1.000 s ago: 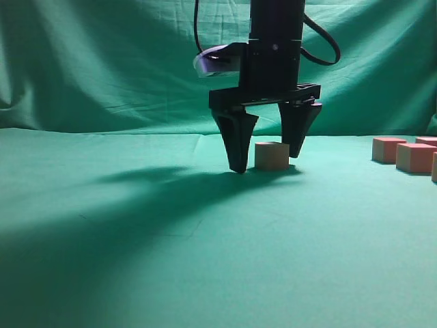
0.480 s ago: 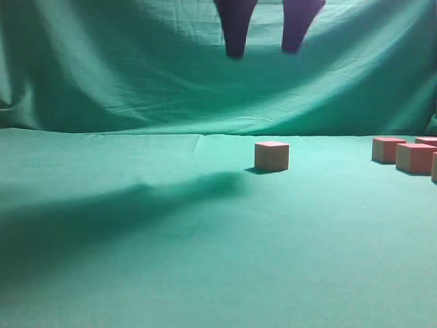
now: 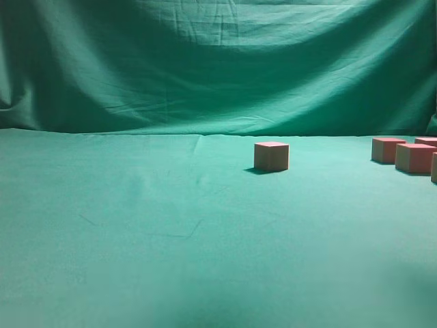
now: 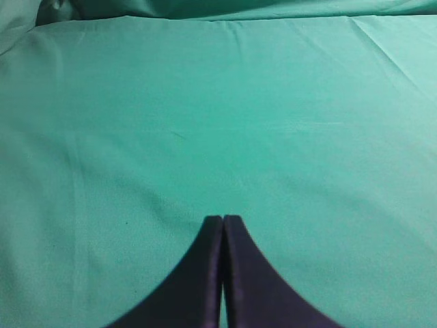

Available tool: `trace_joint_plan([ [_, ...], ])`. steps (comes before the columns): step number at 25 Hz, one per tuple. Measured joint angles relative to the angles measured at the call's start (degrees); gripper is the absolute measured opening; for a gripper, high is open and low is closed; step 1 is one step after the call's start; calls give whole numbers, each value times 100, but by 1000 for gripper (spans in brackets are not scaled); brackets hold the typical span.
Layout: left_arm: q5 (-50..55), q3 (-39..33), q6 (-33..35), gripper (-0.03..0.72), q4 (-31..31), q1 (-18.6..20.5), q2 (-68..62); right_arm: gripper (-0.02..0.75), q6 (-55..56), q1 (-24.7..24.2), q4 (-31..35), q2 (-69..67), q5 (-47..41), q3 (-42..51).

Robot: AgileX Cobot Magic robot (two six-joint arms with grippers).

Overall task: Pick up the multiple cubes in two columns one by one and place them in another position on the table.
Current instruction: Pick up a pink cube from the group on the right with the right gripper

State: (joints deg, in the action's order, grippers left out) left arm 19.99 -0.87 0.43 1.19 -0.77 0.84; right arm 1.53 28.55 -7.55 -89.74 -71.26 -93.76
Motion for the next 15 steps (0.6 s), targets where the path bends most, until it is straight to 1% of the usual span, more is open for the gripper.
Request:
trace_joint_plan([
  [1, 0, 0, 0, 0, 0, 0, 0, 529, 13, -142, 0, 208, -13, 387],
  [2, 0, 0, 0, 0, 0, 0, 0, 545, 24, -293, 0, 439, -13, 778],
  [8, 0, 0, 0, 0, 0, 0, 0, 545, 235, -1142, 0, 1447, -2, 2907],
  [12, 0, 0, 0, 0, 0, 0, 0, 545, 315, -1622, 0, 1754, 242, 3980],
  [15, 0, 0, 0, 0, 0, 0, 0, 545, 395, -1805, 10, 1790, 565, 4575],
])
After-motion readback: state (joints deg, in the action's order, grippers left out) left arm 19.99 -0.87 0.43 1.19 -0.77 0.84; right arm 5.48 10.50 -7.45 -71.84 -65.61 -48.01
